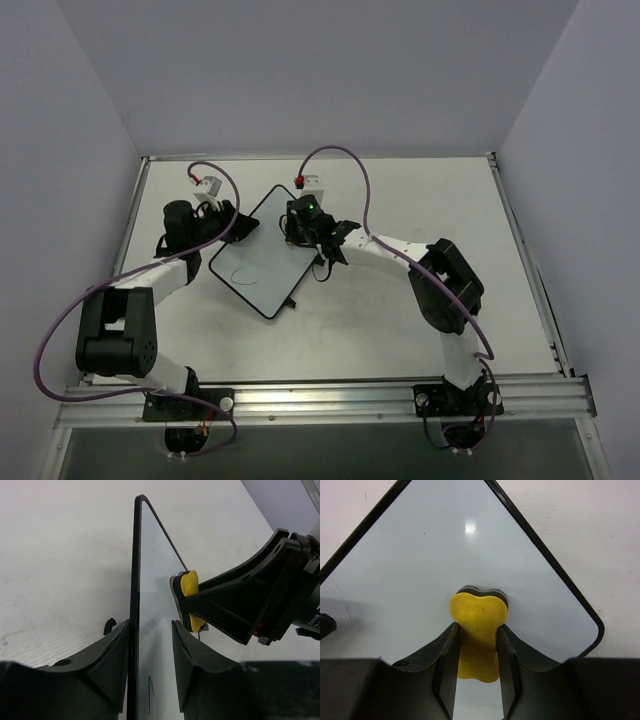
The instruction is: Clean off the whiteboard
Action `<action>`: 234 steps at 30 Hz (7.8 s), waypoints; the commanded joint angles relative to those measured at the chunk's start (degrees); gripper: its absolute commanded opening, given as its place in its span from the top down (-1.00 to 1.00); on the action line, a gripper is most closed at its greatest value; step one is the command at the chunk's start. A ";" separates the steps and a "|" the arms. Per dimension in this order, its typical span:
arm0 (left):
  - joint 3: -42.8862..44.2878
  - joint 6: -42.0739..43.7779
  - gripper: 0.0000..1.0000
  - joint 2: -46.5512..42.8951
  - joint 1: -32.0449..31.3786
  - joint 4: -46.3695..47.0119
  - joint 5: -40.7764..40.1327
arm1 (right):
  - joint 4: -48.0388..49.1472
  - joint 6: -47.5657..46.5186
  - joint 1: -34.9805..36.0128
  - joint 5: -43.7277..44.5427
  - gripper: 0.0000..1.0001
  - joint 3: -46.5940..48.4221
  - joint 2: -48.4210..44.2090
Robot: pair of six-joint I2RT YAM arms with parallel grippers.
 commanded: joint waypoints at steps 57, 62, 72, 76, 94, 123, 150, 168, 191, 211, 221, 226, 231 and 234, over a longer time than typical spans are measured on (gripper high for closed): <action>7.40 -3.89 0.95 6.30 2.72 3.85 4.84 | -3.15 -2.63 2.91 -1.23 1.00 4.17 1.16; 6.96 -3.89 0.95 6.30 2.72 4.38 5.01 | -3.24 -3.68 4.84 -2.46 1.00 6.89 2.48; 6.61 -3.97 0.95 6.03 2.71 4.91 5.01 | -3.15 -4.48 9.32 -5.01 1.00 10.68 4.59; 6.52 -3.89 0.95 5.86 2.63 4.91 4.93 | -3.50 -4.83 11.52 -5.71 1.00 12.08 4.85; 6.35 -3.80 0.95 5.59 2.45 5.00 4.93 | -4.12 -2.90 6.52 -11.86 1.00 8.75 2.49; 6.35 -3.18 0.95 5.42 1.66 4.65 4.40 | -0.87 -2.45 14.15 -9.32 1.00 5.85 1.34; 6.88 -2.13 0.95 5.07 0.87 3.42 3.61 | 6.51 -0.87 9.42 0.62 1.00 -14.28 -6.39; 6.96 -1.60 0.95 5.15 0.25 2.89 3.26 | 5.64 -3.07 18.11 2.02 1.00 -3.39 -0.51; 7.75 -0.28 0.95 5.15 -1.07 1.04 2.29 | -1.04 -10.27 21.63 0.97 1.00 5.76 3.54; 8.02 -0.20 0.95 5.59 -1.24 0.95 2.20 | -1.83 -11.86 21.98 0.53 1.00 0.67 2.04; 8.19 -0.02 0.95 5.77 -1.50 0.69 2.11 | -0.87 -11.16 22.25 1.40 1.00 -5.92 -1.12; 8.37 -0.11 0.95 5.94 -1.59 0.60 2.11 | -0.43 -10.63 22.34 1.76 1.00 -8.74 -2.44; 8.37 0.07 0.95 5.86 -1.59 0.51 2.03 | -0.25 -10.19 22.34 2.37 1.00 -10.85 -3.58; 8.46 0.07 0.95 5.94 -1.59 0.51 2.03 | 0.10 -9.75 22.34 2.81 1.00 -11.91 -4.02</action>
